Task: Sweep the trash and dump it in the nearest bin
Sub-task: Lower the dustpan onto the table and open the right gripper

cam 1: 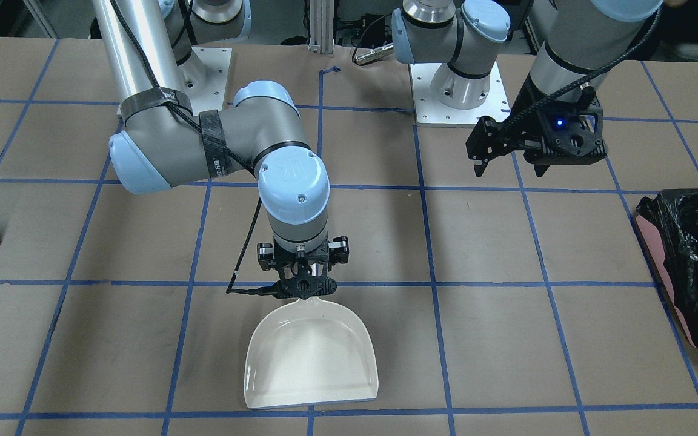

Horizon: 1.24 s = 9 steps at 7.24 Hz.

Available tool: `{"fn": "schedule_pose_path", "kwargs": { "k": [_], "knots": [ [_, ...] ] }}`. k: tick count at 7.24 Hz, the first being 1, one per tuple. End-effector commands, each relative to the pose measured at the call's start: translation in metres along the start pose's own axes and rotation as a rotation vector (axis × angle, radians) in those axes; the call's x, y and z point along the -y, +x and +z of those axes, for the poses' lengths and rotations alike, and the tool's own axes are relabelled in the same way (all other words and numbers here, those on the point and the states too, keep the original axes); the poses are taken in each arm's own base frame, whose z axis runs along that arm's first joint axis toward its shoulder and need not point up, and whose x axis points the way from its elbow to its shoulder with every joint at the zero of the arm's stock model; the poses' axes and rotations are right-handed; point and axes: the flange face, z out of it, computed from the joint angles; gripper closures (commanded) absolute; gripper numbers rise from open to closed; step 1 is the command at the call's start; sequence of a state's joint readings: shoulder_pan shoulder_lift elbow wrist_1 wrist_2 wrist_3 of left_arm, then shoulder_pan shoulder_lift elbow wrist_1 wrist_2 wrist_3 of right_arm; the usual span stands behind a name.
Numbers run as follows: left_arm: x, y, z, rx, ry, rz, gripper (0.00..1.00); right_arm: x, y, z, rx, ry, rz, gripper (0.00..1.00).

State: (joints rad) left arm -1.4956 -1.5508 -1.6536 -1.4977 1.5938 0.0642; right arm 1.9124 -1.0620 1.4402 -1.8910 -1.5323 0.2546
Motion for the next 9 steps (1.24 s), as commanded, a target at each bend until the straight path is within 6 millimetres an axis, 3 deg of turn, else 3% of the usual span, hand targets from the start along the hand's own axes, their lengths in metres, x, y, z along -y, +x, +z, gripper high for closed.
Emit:
{"fn": "schedule_pose_path", "kwargs": {
  "k": [1,3,5,6,7,9],
  "knots": [
    [0.000,0.000,0.000,-0.002,0.001,0.000,0.00,-0.002,0.017,-0.040,0.014,0.060,0.012,0.01],
    [0.000,0.000,-0.001,-0.001,0.002,0.000,0.00,-0.013,0.064,-0.095,0.016,0.072,0.016,0.00],
    [0.001,0.000,0.001,-0.002,-0.002,-0.003,0.00,-0.028,0.130,-0.144,-0.045,0.087,-0.016,0.00],
    [0.001,0.000,0.002,-0.002,-0.004,-0.004,0.00,-0.044,0.145,-0.162,-0.059,0.067,-0.025,0.01],
    [0.003,0.000,0.003,-0.002,-0.002,-0.006,0.00,-0.054,0.148,-0.174,-0.060,0.069,-0.022,0.01],
    [0.003,0.000,-0.001,-0.001,0.013,-0.006,0.00,-0.055,0.166,-0.179,-0.105,0.074,-0.037,0.01]
  ]
}}
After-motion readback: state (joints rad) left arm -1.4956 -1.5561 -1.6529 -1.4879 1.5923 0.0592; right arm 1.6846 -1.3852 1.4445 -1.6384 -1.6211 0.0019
